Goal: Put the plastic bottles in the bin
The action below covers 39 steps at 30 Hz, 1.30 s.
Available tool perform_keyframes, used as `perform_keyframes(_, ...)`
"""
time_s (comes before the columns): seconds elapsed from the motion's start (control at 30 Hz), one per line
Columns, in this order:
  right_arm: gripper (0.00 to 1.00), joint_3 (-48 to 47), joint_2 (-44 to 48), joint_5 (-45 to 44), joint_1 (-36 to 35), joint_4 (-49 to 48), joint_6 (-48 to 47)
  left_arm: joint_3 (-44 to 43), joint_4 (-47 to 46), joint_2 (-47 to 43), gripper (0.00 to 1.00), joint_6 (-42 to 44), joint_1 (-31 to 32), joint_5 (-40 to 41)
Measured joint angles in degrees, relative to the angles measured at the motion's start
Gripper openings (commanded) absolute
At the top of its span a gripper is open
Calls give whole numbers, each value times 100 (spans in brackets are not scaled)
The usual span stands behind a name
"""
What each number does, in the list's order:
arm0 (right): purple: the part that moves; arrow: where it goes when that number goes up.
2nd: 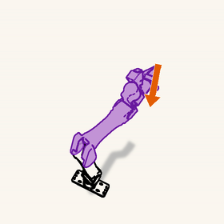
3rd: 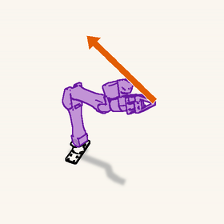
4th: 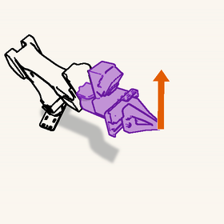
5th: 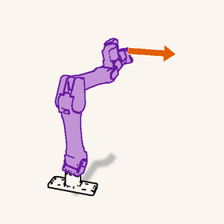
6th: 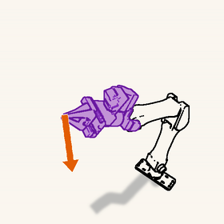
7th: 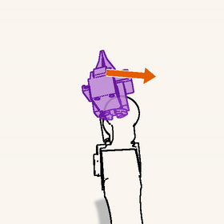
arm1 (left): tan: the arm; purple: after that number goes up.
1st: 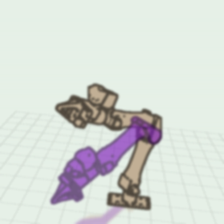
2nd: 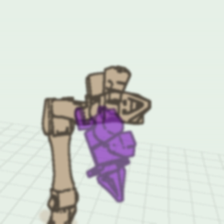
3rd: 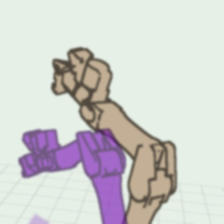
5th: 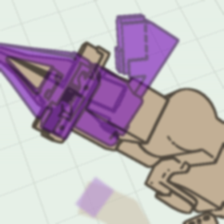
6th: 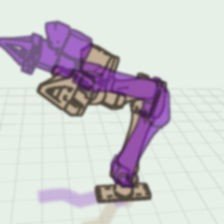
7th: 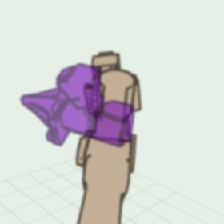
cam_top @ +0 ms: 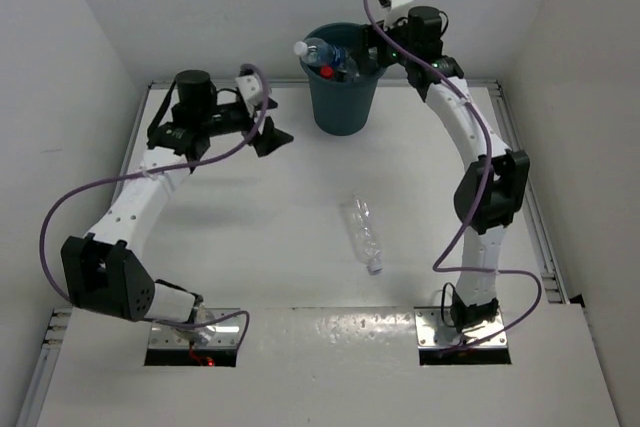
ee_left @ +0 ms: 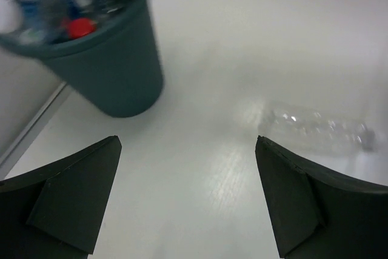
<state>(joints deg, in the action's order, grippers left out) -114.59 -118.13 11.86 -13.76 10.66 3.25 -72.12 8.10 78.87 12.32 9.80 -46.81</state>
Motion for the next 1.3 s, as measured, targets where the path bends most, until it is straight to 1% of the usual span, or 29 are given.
perform_keyframes(0.13,94,-131,251,133,33,179,509,-424,1034,127,99,1425,643,-522)
perform_keyframes(0.2,94,-136,702,179,101,258,787,-767,1513,310,97,2170,1099,-570)
perform_keyframes(0.3,94,31,1578,245,424,297,1147,-1012,2068,575,90,3292,1853,-411)
perform_keyframes(0.33,94,212,1954,271,608,330,1248,-1010,2295,664,86,3777,2186,-254)
perform_keyframes(0.4,94,831,2839,286,1126,317,1425,-966,2612,874,83,4636,2789,101)
perform_keyframes(0.5,94,2120,4127,299,1976,321,1615,-861,3101,1351,83,6057,3705,719)
perform_keyframes(0.6,94,3176,4892,407,2457,514,1692,-798,3541,1915,84,7208,4306,1362)
perform_keyframes(0.67,92,3611,5088,531,2686,791,1694,-796,3746,2256,86,7742,4592,1808)
perform_keyframes(0.8,92,4030,5062,785,3154,1392,1685,-979,4011,2747,90,8297,5071,2732)
perform_keyframes(0.93,92,4120,5101,1016,3508,1687,1685,-1255,4081,2942,91,8498,5510,3353)
perform_keyframes(1.13,91,4120,5250,1423,3731,1766,1670,-1456,4107,3248,93,8498,5925,4068)
perform_keyframes(1.3,91,4144,5366,1755,3980,1862,1655,-1659,4197,3932,94,8338,6100,4822)
